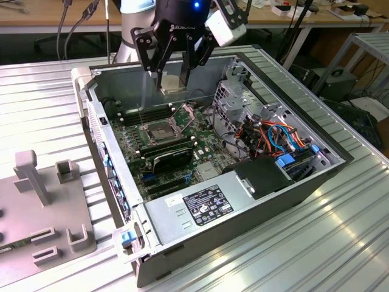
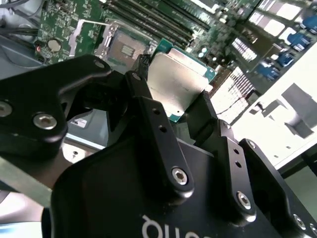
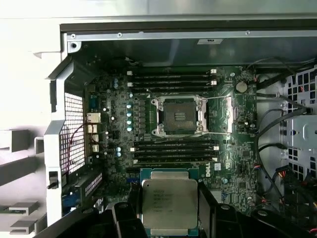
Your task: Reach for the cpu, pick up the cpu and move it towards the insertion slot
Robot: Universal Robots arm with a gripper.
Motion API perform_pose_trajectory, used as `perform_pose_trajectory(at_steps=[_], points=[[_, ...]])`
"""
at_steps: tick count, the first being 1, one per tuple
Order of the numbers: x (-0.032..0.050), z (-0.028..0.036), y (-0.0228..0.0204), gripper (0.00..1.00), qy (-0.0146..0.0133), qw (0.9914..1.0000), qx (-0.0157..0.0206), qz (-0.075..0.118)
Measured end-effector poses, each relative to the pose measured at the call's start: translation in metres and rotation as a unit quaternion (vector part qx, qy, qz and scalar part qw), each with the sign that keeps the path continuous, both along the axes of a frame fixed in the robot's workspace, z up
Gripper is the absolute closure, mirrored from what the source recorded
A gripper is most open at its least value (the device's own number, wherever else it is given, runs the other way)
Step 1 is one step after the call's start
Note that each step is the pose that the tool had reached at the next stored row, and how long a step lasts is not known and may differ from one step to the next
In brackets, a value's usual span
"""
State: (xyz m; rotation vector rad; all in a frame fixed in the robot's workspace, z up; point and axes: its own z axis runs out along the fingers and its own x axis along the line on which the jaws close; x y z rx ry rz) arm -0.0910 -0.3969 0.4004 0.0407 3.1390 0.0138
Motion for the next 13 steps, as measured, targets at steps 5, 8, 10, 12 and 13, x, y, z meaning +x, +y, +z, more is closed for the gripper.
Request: perform_pose_trajectory(at_steps=[5,8,10,12,13], points=[[0.0089,-0.0006,0.0014,0.45,0.0000,1.00000,-0.0001,0.000],[0.0091,-0.0006,0.0015,0.45,0.0000,1.00000,-0.0001,0.000],[0.0093,-0.0006,0.0015,0.45,0.0000,1.00000,-0.0001,0.000],[0.0095,-0.0007,0.0015,0.45,0.0000,1.00000,-0.0001,0.000],[0.0096,-0.0007,0.0015,0.45,0.0000,1.00000,0.0000,0.000]])
